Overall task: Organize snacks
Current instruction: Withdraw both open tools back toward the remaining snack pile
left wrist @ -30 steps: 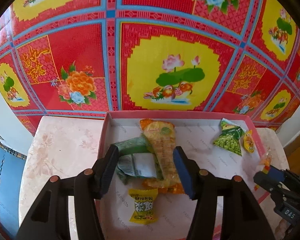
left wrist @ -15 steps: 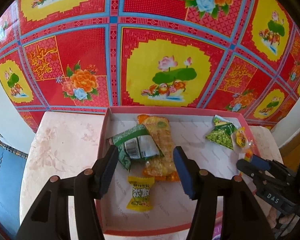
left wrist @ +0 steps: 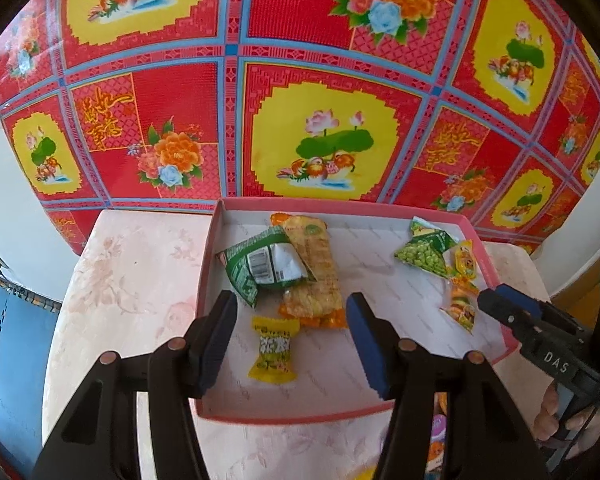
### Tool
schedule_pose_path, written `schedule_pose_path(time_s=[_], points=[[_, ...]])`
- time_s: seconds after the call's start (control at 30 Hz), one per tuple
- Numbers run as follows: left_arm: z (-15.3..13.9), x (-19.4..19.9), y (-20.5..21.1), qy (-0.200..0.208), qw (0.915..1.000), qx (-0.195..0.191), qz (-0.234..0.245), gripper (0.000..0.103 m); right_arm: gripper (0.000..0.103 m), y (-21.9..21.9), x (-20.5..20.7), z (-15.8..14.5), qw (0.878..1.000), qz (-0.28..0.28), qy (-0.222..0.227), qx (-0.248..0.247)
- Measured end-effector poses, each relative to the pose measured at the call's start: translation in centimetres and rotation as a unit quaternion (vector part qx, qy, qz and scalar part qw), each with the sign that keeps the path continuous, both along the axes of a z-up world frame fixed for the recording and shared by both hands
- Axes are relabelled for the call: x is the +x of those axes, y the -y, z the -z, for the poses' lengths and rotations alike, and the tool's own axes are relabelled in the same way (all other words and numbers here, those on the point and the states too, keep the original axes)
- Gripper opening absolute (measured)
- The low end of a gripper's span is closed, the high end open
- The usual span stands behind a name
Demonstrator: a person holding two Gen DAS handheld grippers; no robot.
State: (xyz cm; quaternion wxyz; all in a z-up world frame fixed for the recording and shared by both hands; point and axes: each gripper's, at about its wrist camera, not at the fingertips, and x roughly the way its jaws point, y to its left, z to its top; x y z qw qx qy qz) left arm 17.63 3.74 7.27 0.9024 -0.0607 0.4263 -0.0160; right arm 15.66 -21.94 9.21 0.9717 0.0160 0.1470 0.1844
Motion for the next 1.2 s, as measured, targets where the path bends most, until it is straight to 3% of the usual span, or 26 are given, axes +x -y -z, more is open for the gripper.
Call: schedule_pose_path(time_s=[1.2], points=[[-0.2, -10.6, 1.4, -0.018, 0.9990, -0.040, 0.001, 0.060, 0.048, 2.1, -10.1, 5.3, 0.999, 0.012, -0.027, 0.023]])
